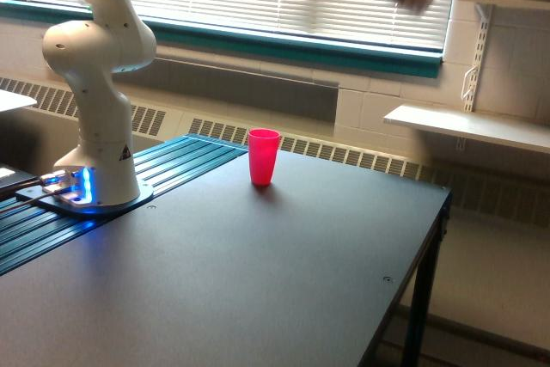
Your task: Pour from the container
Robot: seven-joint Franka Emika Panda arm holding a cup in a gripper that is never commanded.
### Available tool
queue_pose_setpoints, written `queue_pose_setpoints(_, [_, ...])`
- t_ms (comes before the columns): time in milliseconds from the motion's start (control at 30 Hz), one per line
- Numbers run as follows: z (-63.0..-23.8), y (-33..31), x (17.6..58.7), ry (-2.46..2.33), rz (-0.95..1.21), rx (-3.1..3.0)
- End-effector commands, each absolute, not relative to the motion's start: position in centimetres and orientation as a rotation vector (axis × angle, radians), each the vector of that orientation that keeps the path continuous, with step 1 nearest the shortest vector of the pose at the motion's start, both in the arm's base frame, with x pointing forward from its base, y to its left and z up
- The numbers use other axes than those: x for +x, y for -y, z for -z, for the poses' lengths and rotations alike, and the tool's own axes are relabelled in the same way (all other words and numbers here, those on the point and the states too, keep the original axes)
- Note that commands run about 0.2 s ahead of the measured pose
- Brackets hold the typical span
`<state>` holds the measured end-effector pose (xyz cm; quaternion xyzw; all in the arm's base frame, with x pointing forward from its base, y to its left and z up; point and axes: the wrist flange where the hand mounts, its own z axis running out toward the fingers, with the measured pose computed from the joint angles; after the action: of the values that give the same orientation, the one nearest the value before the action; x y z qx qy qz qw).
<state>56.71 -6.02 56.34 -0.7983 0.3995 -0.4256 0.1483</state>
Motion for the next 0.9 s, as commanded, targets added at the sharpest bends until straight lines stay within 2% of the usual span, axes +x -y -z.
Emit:
queue_pose_setpoints(33, [-55.0, 4.2, 53.5, -1.246, 1.075, -2.345])
queue_pose_setpoints(500, [-48.6, -1.5, 46.5, -1.280, 0.661, -2.575])
queue_pose_setpoints(900, [-46.9, -10.4, 39.5, -1.079, 0.470, -2.654])
